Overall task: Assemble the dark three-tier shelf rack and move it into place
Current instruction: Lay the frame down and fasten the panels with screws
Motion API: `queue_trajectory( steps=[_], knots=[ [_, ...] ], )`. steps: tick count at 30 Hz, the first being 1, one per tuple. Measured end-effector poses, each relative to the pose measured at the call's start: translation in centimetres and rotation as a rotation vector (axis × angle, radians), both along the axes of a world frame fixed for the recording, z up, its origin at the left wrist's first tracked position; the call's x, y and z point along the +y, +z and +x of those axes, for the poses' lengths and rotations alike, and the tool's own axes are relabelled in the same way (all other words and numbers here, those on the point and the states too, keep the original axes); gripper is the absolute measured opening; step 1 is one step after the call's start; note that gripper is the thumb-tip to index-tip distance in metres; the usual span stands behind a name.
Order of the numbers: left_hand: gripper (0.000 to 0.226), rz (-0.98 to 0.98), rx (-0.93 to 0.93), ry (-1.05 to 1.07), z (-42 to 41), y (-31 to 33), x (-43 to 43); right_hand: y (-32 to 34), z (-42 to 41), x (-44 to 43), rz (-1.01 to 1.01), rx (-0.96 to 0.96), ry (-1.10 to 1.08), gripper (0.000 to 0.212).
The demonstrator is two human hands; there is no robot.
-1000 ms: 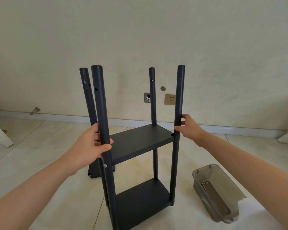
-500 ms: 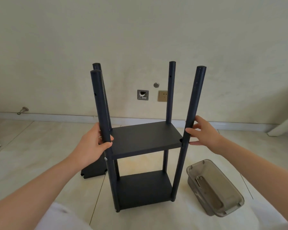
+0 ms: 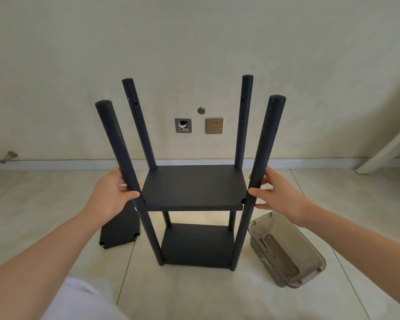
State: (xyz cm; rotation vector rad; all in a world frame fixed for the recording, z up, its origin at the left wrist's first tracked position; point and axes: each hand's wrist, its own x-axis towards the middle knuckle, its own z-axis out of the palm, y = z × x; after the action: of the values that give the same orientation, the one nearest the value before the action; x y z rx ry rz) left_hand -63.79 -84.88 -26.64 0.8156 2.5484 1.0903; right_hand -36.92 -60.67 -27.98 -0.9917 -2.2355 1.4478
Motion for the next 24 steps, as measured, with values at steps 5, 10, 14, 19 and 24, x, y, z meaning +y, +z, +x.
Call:
queue_trajectory(
  steps=[5,10,14,19,24],
  knots=[
    [0.045,-0.052,0.064,0.058,0.5,0.0,-0.1,-0.1,0.0,-0.3,0.024,0.018,0.02,0.043],
    [0.026,-0.197,0.161,0.124,1.9,-0.7,-0.2,-0.3,0.5,-0.8,0.068,0.009,0.044,0.045],
    [0.017,-0.197,0.132,0.217,2.7,-1.1,0.3,0.1,0.8,-1.0,0.081,-0.033,0.053,0.039],
    [0.016,-0.382,-0.034,0.166,4.6,-0.4,0.9,1.6,0.6,-0.8,0.117,-0.119,0.097,0.024],
    [0.026,-0.303,-0.68,-0.04,12.0,-2.3,4.0,3.2,0.4,-0.6,0.088,-0.202,0.173,0.02]
  ],
)
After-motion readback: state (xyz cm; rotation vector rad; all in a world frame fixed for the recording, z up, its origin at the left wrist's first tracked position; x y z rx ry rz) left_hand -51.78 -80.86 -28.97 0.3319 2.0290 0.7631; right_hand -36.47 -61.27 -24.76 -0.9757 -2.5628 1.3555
